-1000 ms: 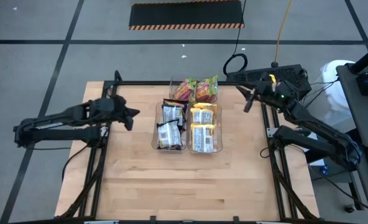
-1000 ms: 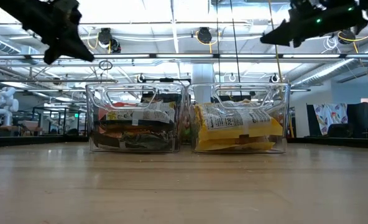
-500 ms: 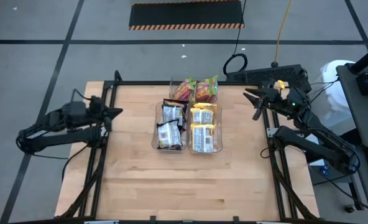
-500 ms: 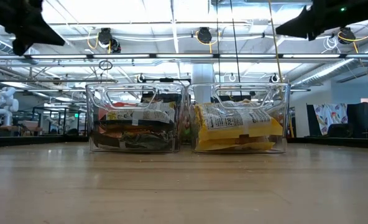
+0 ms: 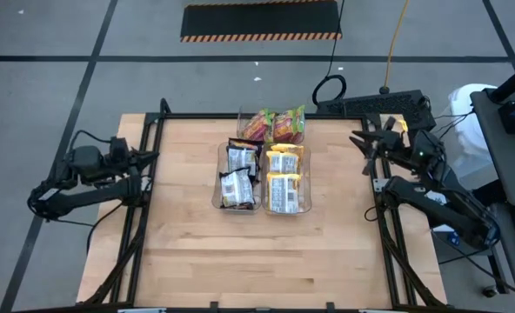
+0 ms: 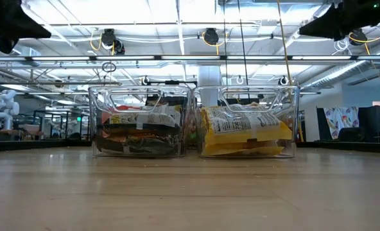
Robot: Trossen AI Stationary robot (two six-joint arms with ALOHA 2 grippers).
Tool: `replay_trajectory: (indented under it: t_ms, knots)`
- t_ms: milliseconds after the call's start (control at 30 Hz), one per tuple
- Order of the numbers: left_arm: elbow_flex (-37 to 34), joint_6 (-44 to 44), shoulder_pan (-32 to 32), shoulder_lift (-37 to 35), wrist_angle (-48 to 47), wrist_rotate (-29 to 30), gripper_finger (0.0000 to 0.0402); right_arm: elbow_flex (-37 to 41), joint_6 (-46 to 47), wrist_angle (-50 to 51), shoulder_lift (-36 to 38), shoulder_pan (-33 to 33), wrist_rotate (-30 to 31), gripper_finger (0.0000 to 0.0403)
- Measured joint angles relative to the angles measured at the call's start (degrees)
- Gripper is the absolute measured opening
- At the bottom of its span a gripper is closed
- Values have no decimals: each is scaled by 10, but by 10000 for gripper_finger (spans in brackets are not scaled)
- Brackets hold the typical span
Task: Sort Maruchan noodles
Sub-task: Return to Home Position
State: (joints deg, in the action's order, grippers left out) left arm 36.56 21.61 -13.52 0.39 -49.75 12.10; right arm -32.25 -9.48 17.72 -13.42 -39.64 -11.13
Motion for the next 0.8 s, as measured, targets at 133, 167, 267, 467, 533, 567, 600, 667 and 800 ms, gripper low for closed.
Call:
replay_trajectory:
  t_ms: [133,167,267,467,533,567,600,667,800]
  knots:
    - [0,8,0,-1,-12,-1,5,0,12,35,21,0,9,82]
    - [0,10,0,-1,-13,-1,5,0,13,42,28,0,8,82]
    - [0,14,0,-1,-17,-2,5,0,28,59,48,0,7,82]
    - [0,18,0,-1,-16,-16,5,0,67,96,96,0,6,82]
    - [0,25,0,-1,-16,-20,5,0,71,100,112,0,6,82]
    - [0,27,0,-1,-16,-20,5,0,71,102,120,0,6,82]
    - [0,29,0,-1,-16,-20,5,0,71,105,128,0,6,82]
    - [0,29,0,-1,-16,-20,5,0,71,108,134,0,6,82]
    - [0,30,0,-1,-15,-25,5,-1,71,114,130,0,4,82]
